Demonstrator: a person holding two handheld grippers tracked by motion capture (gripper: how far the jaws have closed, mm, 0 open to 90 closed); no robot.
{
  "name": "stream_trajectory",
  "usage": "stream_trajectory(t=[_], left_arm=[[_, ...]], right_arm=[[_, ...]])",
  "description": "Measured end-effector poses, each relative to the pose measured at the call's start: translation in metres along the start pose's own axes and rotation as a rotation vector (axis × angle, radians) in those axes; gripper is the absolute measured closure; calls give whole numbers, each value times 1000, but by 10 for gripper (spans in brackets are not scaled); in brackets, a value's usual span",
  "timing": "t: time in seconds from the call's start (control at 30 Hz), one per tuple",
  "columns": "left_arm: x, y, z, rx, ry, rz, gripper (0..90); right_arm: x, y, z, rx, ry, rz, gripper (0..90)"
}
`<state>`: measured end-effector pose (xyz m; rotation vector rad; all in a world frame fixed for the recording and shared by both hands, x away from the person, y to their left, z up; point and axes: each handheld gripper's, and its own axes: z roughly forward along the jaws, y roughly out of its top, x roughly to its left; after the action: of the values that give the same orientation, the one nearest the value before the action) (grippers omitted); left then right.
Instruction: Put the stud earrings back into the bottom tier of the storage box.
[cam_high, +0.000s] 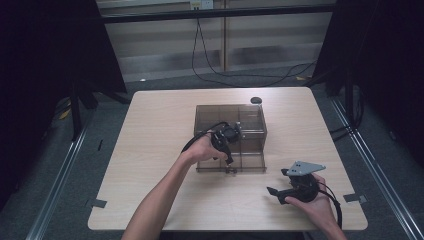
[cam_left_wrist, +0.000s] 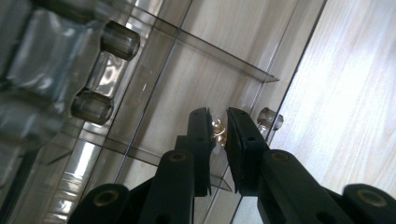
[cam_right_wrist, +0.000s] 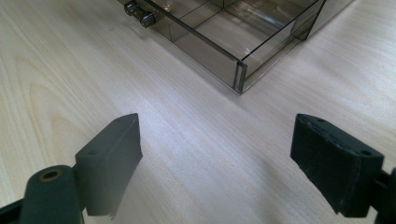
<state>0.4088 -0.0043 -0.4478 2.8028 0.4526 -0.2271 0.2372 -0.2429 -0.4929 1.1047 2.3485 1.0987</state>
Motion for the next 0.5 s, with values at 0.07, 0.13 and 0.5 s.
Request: stream_trajectory(t=[0.07,0.13,0.5], left_arm=[[0,-3,0,-18,-3,-7,787],[1,-5,-1,-19,1,1,777],[-2,-33,-19,-191,-3,-42,723]], right_arm=[[0,0,0,2,-2,2,155],[0,0,0,2,-2,0,155],[2,1,3,6,5,6,155]])
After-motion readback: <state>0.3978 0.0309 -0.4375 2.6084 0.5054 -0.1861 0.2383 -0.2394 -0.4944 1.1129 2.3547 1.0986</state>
